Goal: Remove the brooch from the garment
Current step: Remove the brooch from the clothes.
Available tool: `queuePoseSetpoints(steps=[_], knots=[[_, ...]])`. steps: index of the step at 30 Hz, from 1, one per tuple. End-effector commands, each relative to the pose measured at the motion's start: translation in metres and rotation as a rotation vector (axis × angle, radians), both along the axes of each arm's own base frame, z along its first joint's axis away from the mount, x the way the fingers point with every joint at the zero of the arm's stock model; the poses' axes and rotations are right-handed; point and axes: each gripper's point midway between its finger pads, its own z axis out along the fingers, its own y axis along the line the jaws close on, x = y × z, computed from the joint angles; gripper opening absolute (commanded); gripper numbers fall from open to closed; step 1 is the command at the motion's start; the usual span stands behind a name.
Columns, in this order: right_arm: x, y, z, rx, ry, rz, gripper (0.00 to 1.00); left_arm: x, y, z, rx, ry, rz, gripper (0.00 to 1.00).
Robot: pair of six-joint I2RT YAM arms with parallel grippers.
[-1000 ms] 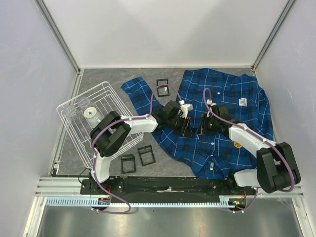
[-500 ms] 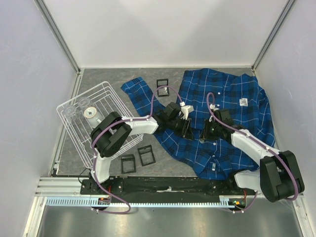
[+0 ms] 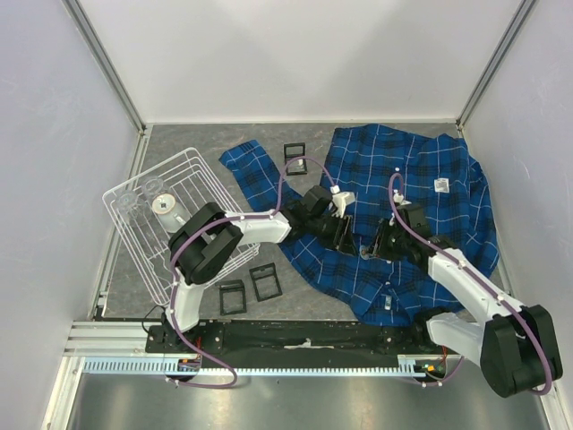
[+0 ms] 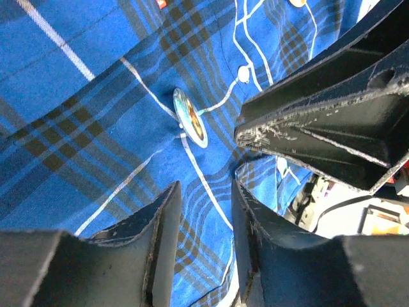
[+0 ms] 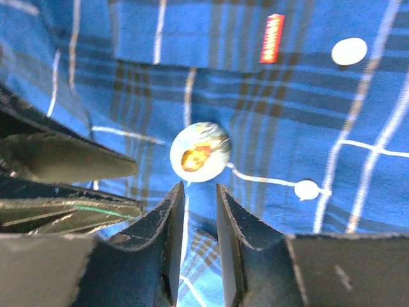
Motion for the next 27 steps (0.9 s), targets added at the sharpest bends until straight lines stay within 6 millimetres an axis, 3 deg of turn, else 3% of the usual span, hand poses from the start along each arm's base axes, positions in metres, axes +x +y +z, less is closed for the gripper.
queuePoseSetpoints(steps=[1, 4, 7, 8, 9, 12, 17, 27], knots=[[0.018, -0.040, 0.016, -0.149, -0.061, -0.218, 0.36, 0.006, -0.018, 0.016, 0.053, -0.185, -0.012, 0.43], [0.022, -0.062, 0.016, -0.211, -0.055, -0.322, 0.38, 0.012, -0.024, 0.016, 0.133, -0.373, 0.021, 0.36], [0.022, -0.070, 0.018, -0.204, -0.052, -0.362, 0.38, 0.014, -0.036, 0.018, 0.162, -0.487, 0.012, 0.33], [0.022, -0.071, 0.019, -0.202, -0.056, -0.366, 0.38, 0.014, -0.034, 0.004, 0.201, -0.477, 0.001, 0.33], [0.022, -0.072, 0.020, -0.196, -0.060, -0.370, 0.38, 0.020, -0.041, 0.009, 0.200, -0.493, 0.009, 0.34], [0.019, -0.074, 0.023, -0.181, -0.073, -0.374, 0.38, 0.027, -0.044, -0.008, 0.274, -0.494, -0.006, 0.33], [0.016, -0.071, 0.024, -0.165, -0.082, -0.356, 0.38, 0.038, -0.040, -0.017, 0.328, -0.521, 0.027, 0.31], [0.018, -0.067, 0.023, -0.161, -0.088, -0.322, 0.38, 0.034, -0.031, -0.029, 0.401, -0.529, -0.011, 0.45]])
